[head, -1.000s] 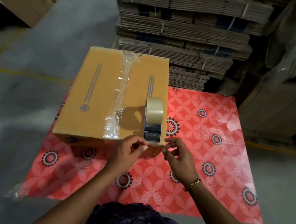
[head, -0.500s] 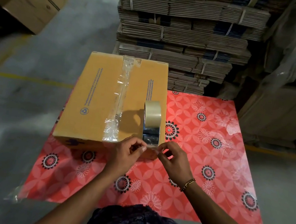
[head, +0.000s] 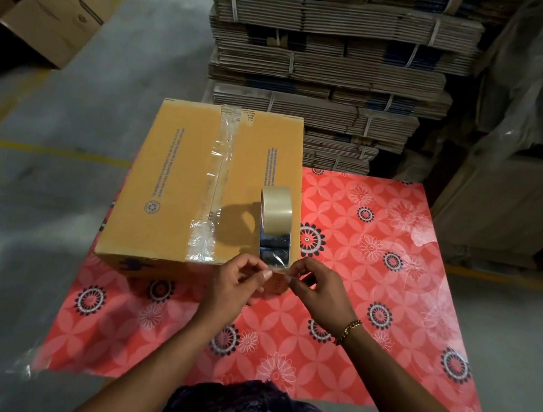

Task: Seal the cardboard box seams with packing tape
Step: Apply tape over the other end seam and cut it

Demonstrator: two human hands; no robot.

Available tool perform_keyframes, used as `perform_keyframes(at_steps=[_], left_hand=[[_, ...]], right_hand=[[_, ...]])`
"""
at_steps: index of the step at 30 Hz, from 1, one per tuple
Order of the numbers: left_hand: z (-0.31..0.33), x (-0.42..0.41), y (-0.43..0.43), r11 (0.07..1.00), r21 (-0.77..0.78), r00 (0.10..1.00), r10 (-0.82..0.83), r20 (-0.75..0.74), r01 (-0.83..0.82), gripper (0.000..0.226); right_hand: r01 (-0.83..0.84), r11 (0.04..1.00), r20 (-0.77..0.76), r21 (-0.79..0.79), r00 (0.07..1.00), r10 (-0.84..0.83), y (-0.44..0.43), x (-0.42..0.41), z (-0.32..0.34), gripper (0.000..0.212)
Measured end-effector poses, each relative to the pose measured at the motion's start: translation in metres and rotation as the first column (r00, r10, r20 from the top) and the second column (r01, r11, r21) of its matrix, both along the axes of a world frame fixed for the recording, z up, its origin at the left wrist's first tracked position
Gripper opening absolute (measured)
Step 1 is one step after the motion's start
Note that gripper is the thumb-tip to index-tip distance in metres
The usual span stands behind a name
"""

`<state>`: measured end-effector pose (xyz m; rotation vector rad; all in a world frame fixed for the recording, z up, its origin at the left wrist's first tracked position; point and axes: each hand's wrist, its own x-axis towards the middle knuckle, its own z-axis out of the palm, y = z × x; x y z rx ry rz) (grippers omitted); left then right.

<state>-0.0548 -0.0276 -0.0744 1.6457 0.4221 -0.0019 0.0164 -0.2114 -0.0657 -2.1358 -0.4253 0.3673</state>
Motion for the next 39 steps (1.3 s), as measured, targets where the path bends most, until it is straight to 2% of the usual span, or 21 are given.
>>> perform_keyframes(at_steps=[7,18,25,30,33,37,39], left_hand=[[-0.003,0.005,-0.001,0.993,-0.075,0.995,0.089,-0.053,-0.093,0.004],[0.001,0.006,-0.018,0.931,-0.232,0.953,0.243,-0.182,-0.282,0.005],[0.0,0.012,-0.026,0.879,-0.274,0.91,0.325,-0.257,-0.391,0.009],[0.006,0.011,-0.023,0.829,-0.313,0.88,0.387,-0.275,-0.463,0.009],[0.007,0.01,-0.02,0.822,-0.344,0.886,0.372,-0.278,-0.453,0.012],[0.004,0.009,-0.022,0.812,-0.353,0.881,0.385,-0.275,-0.465,0.032],[0.005,0.008,-0.022,0.824,-0.351,0.891,0.372,-0.259,-0.446,0.032]], right_hand=[[0.006,0.997,-0.173,0.071,0.985,0.006,0.0,0.006,0.003,0.005],[0.06,0.996,-0.303,0.066,0.952,-0.037,0.008,0.015,0.007,0.004],[0.185,0.977,-0.376,0.107,0.917,-0.133,0.014,0.008,0.006,0.002],[0.359,0.918,-0.429,0.17,0.865,-0.259,0.012,0.015,0.013,0.01],[0.342,0.925,-0.497,0.169,0.839,-0.219,0.004,0.018,0.019,0.002],[0.246,0.964,-0.626,0.102,0.769,-0.13,0.01,0.004,0.015,0.038],[0.264,0.959,-0.642,0.101,0.754,-0.14,0.02,-0.006,0.01,0.042]])
